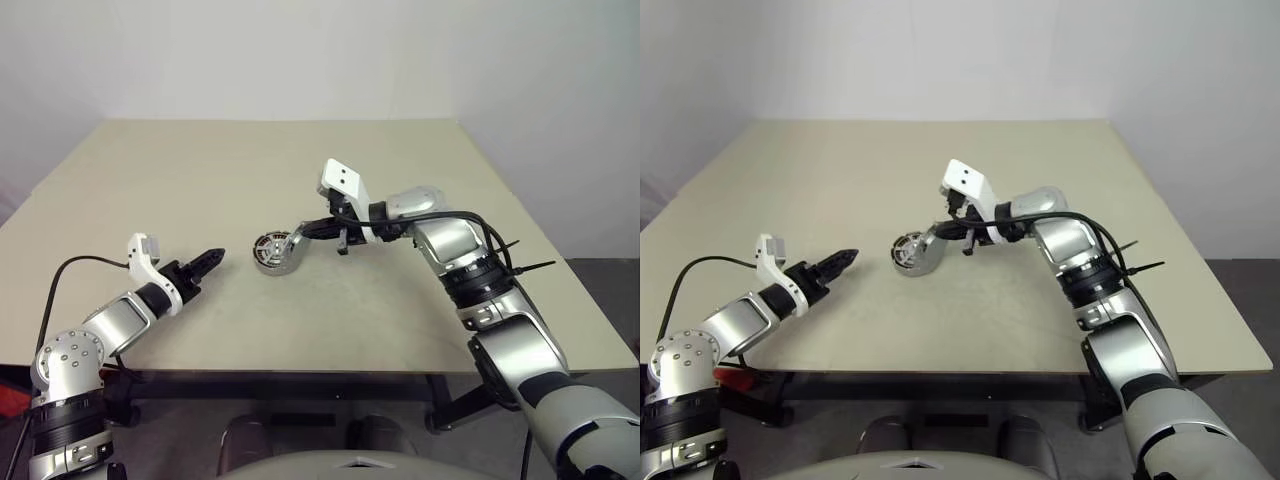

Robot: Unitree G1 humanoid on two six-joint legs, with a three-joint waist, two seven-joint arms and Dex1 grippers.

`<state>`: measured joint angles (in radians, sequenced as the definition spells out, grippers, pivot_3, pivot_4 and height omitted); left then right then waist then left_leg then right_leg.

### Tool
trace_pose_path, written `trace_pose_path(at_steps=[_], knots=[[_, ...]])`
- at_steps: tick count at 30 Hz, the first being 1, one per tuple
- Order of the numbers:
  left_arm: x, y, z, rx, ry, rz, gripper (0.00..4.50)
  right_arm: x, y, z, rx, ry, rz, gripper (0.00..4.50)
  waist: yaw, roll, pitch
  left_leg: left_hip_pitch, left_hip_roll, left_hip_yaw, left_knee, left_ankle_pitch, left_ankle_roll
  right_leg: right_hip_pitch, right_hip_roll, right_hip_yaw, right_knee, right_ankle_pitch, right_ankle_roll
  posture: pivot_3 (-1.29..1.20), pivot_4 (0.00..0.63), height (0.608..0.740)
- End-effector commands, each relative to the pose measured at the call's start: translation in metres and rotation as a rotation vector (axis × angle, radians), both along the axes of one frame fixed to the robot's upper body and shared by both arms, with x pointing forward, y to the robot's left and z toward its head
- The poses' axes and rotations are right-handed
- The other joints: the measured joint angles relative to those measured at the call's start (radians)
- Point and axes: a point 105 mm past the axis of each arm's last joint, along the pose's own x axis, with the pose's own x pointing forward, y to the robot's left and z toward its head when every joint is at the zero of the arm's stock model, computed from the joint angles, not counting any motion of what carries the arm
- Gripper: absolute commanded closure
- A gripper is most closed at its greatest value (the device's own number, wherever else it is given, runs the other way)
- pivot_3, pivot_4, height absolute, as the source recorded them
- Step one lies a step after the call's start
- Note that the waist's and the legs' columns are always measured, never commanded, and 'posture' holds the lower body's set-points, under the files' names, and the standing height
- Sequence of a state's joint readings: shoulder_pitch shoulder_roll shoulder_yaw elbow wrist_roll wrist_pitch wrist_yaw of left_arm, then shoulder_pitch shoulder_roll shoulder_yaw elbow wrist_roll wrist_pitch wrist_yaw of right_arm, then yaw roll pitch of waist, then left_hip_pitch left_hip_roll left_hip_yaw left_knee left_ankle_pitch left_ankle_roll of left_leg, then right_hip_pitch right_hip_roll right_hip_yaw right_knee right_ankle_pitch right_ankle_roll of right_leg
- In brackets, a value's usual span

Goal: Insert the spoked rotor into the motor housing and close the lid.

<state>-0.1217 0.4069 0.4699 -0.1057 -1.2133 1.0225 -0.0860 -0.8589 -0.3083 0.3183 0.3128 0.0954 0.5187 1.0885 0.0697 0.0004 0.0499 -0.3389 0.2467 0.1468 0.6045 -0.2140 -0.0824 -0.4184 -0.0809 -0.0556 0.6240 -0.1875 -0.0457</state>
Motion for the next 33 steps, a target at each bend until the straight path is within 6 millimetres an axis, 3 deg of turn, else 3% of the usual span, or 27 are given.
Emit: trace_pose_path(at_steps=[1,9,21,33], knots=[[0.004,0.012,0.016,0.021,-0.058,0.039,1.91,0.009,0.014,0.009,0.047,-0.053,-0.03,4.45,-0.003,0.0,0.0,0.0,0.0,0.0,0.0,0.0,0.0,0.0,0.0,0.0,0.0,0.0,0.0,0.0,0.0,0.74],[0.002,0.027,0.02,0.038,-0.066,0.083,1.91,0.018,0.037,-0.007,0.09,-0.016,-0.105,4.45,0.0,0.0,0.0,0.004,0.0,0.0,-0.002,0.001,-0.001,0.0,0.0,0.0,0.0,-0.001,0.001,0.0,0.0,0.74],[0.002,0.02,0.022,0.036,-0.079,0.063,1.91,0.033,0.048,-0.029,0.106,-0.007,-0.215,4.45,-0.002,0.0,0.0,0.004,0.0,0.0,-0.004,0.001,-0.002,-0.001,0.0,0.0,-0.001,0.0,0.0,0.0,0.0,0.74],[0.004,0.011,0.026,0.027,-0.096,0.03,1.91,0.022,0.06,-0.07,0.078,0.043,-0.251,4.45,-0.003,0.0,0.0,0.004,0.0,0.0,-0.007,0.002,-0.004,-0.001,0.0,0.0,-0.001,0.0,0.0,0.0,0.0,0.74]])
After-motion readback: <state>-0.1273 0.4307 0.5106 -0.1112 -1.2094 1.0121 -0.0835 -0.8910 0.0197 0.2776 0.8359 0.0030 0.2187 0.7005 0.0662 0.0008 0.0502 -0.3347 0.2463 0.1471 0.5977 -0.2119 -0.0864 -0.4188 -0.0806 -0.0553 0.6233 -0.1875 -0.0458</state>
